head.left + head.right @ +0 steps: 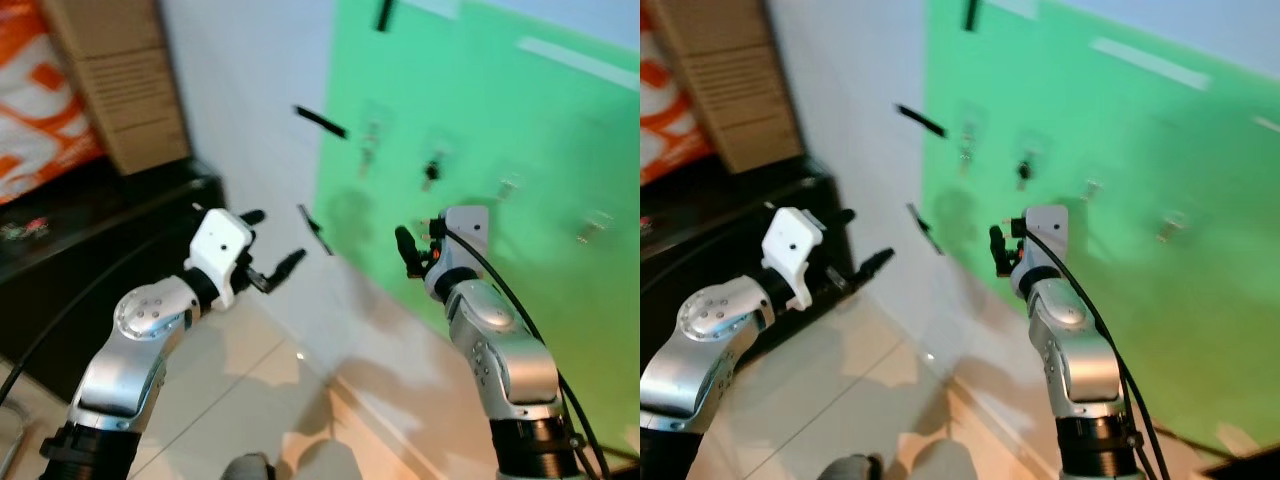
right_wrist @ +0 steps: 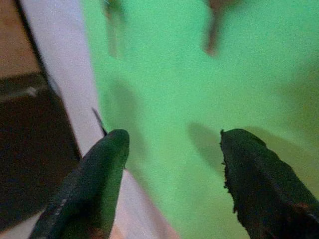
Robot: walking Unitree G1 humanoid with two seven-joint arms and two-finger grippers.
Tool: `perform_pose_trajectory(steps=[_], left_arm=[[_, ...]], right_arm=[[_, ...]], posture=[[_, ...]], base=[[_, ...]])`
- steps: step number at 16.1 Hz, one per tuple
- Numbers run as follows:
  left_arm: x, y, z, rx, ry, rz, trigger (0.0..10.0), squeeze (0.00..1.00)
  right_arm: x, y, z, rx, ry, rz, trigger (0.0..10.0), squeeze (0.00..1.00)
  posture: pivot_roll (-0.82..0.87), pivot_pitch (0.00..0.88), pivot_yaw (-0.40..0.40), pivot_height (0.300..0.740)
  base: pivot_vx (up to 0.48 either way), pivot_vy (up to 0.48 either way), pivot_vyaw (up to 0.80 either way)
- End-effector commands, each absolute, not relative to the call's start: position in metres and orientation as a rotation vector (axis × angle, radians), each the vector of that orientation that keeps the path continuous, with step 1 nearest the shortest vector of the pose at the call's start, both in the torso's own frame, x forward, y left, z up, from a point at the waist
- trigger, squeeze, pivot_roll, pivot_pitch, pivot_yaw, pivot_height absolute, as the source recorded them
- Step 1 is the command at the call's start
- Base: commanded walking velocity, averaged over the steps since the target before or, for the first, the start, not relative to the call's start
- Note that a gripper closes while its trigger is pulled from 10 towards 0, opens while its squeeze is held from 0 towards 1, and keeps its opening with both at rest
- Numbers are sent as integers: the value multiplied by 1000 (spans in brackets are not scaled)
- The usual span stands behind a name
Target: Hang keys on a hook
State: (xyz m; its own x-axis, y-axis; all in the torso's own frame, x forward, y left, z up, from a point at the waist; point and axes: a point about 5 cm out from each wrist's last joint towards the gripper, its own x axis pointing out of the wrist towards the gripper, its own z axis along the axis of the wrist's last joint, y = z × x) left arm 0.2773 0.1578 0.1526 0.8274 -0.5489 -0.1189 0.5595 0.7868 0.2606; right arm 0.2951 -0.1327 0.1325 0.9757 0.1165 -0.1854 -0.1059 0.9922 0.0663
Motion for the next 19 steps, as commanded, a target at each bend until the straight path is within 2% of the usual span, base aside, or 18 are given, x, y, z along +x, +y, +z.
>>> perform_pose_trajectory(steps=[1,3,5,13,19], left_arm=[[278,164,146,298,74,-505,10000,0],[274,171,144,282,69,-396,10000,0],[273,172,145,286,53,-360,10000,0],[270,177,142,295,60,-280,10000,0],[270,174,141,268,46,-250,10000,0]], right_arm=[[292,-141,124,69,189,63,10000,1000],[285,-139,113,141,221,56,10000,1000],[282,-135,101,194,329,60,10000,1000],[281,-135,100,77,301,112,10000,1000],[285,-142,105,-7,214,104,10000,1000]], posture=[[64,0,-54,740],[64,0,-54,740],[63,0,-62,740],[66,0,-71,740],[72,0,-114,740]], base=[[0,0,800],[0,0,800],[0,0,800],[0,0,800],[307,0,0]])
